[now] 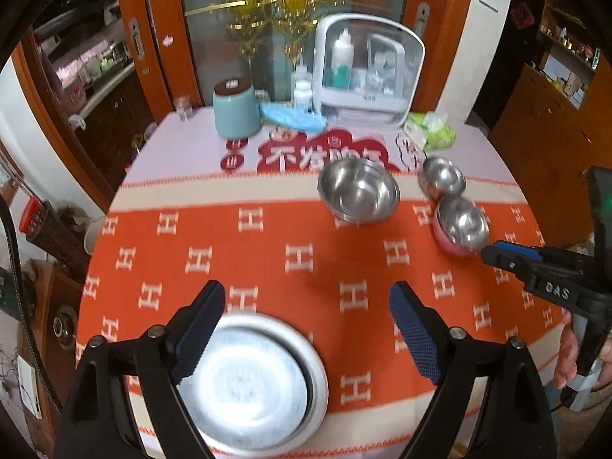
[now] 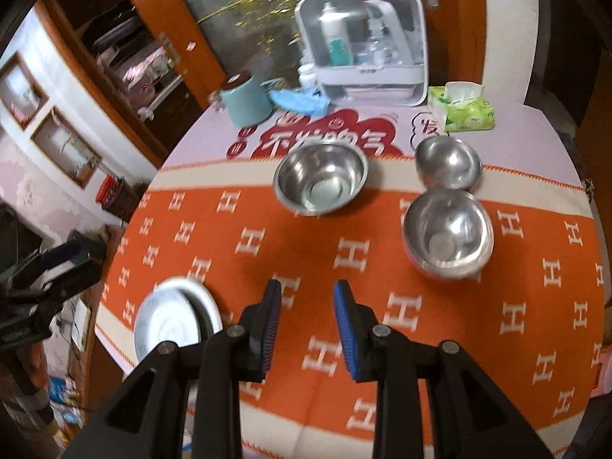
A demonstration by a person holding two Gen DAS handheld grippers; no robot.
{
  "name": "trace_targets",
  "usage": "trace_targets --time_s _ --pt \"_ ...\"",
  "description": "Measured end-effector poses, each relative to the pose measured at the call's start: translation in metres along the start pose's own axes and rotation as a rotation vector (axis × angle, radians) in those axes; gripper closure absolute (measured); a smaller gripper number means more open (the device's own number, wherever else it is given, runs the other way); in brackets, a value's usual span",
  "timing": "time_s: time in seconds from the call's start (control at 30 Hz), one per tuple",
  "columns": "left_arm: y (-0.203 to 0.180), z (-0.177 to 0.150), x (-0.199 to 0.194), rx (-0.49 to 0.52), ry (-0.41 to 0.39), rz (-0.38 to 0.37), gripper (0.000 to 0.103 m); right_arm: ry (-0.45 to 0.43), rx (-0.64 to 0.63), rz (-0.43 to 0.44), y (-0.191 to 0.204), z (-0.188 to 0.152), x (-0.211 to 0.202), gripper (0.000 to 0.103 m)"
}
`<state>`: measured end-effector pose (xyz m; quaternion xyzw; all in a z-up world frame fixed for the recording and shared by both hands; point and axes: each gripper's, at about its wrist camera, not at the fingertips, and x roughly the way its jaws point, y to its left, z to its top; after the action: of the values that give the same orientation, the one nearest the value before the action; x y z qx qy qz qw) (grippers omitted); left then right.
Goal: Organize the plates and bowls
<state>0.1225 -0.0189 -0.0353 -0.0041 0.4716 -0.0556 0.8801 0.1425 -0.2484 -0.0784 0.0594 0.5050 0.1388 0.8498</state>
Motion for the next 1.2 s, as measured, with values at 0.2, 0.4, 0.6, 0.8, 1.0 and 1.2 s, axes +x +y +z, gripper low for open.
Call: trace_targets --time_s 0.2,0.4,0.6,0.8,1.0,1.2 --pt "-0.008 0.046 0.032 0.015 -0.043 0.038 0.013 -0.020 0.074 0.015 -0.027 0.049 0.030 0.074" --pt "-0.001 0.095 0.124 -0.041 0.036 -0.005 0.013 0.037 0.158 0.003 -0.054 0.088 0.088 0.074" --pt "0.006 0.115 0.220 -0.097 0.161 -0.047 0.013 0.124 0.257 -0.001 -0.082 0.109 0.148 0.074" --pt "0.009 0.118 0.289 -0.129 0.238 -0.076 0.015 0.181 0.296 -0.007 -0.092 0.114 0.189 0.074" --pt "0.003 0.120 0.323 -0.125 0.298 -0.138 0.034 0.210 0.297 -0.012 -0.091 0.114 0.214 0.075" --pt "-0.008 0.117 0.346 -0.071 0.367 -0.185 0.086 0.227 0.288 -0.029 -0.088 0.113 0.227 0.094"
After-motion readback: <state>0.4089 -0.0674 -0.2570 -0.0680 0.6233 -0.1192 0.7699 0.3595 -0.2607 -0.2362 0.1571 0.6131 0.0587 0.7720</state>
